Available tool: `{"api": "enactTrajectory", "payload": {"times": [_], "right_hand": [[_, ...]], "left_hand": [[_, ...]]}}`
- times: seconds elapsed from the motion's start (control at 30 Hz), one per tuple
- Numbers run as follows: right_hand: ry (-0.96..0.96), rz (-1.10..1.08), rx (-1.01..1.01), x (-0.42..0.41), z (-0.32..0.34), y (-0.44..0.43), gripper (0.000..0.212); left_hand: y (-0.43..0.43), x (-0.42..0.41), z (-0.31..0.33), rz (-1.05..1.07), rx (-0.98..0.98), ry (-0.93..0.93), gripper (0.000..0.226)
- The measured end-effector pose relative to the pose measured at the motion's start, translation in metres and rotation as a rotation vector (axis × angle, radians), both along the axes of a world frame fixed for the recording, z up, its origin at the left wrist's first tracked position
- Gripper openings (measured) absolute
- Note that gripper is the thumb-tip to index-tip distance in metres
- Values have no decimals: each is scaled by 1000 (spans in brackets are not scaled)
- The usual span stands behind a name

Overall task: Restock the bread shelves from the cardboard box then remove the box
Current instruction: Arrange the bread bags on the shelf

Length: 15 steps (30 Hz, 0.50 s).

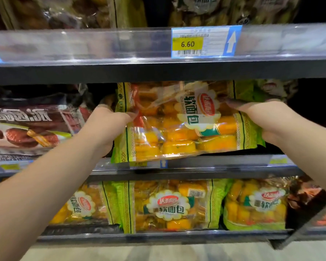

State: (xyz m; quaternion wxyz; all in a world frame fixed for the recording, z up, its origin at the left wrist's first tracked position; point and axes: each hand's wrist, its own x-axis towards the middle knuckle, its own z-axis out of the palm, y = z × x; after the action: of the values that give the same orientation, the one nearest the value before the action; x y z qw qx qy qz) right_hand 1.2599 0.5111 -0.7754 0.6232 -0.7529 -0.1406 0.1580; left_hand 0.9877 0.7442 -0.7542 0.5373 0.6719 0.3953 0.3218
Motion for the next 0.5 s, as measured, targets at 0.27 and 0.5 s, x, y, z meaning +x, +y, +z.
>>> {"api": "enactTrajectory", "payload": {"times": [0.27,0.5], "right_hand": [[-56,-13,17,-56,25,31,145],[-37,-7,-147,-43,-11,29,92]], "left_hand": [[39,40,-16,98,74,-88,78],[32,38,-53,26,243,-27,80]]}}
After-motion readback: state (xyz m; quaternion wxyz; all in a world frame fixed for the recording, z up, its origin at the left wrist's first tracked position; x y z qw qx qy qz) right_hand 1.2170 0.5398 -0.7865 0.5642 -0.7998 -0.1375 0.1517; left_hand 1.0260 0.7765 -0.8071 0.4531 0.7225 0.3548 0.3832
